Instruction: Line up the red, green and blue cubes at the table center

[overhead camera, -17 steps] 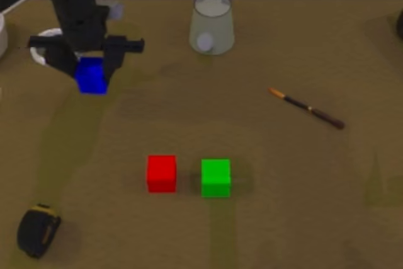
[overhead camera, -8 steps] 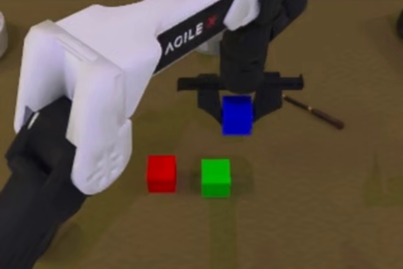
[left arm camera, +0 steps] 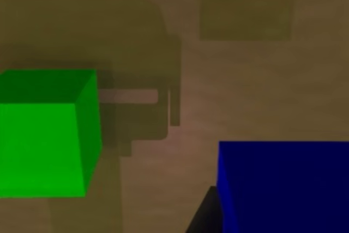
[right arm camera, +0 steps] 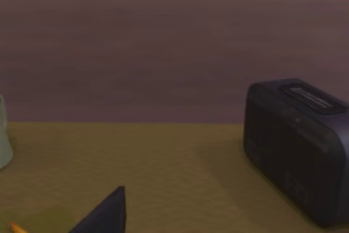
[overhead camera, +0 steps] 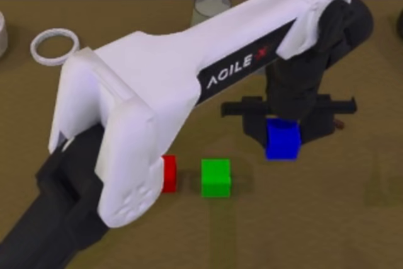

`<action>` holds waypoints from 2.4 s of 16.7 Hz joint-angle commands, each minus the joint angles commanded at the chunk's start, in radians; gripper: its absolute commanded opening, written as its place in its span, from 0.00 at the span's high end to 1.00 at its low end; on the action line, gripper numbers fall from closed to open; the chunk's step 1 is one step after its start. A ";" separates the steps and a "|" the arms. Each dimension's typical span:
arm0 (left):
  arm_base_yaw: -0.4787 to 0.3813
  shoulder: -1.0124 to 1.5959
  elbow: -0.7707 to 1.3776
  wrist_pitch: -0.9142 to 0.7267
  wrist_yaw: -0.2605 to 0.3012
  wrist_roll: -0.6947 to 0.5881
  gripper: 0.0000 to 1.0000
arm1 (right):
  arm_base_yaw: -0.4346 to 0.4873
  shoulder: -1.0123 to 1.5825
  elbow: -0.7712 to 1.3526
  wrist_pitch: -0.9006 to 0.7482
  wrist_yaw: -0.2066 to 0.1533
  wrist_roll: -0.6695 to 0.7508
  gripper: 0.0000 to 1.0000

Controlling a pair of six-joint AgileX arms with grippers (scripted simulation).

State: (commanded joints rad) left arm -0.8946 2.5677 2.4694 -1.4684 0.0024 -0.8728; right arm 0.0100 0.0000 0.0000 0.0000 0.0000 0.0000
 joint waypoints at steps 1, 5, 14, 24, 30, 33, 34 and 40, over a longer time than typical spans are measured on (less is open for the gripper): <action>0.002 -0.003 -0.003 0.002 0.001 0.003 1.00 | 0.000 0.000 0.000 0.000 0.000 0.000 0.00; 0.003 -0.008 -0.078 0.077 0.001 0.003 1.00 | 0.000 0.000 0.000 0.000 0.000 0.000 0.00; 0.000 -0.006 -0.289 0.283 0.000 0.000 1.00 | 0.000 0.000 0.000 0.000 0.000 0.000 0.00; 0.000 -0.006 -0.289 0.283 0.000 0.000 0.32 | 0.000 0.000 0.000 0.000 0.000 0.000 0.00; 0.000 -0.006 -0.289 0.283 0.000 0.000 0.00 | 0.000 0.000 0.000 0.000 0.000 0.000 0.00; 0.000 -0.006 -0.289 0.283 0.000 0.000 0.00 | 0.000 0.000 0.000 0.000 0.000 0.000 0.00; 0.000 -0.006 -0.289 0.283 0.000 0.000 0.00 | 0.000 0.000 0.000 0.000 0.000 0.000 0.00; 0.002 -0.004 -0.247 0.241 0.000 0.000 0.00 | 0.000 0.000 0.000 0.000 0.000 0.000 0.00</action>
State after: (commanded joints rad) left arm -0.8922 2.5641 2.2229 -1.2277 0.0024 -0.8731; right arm 0.0100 0.0000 0.0000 0.0000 0.0000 0.0000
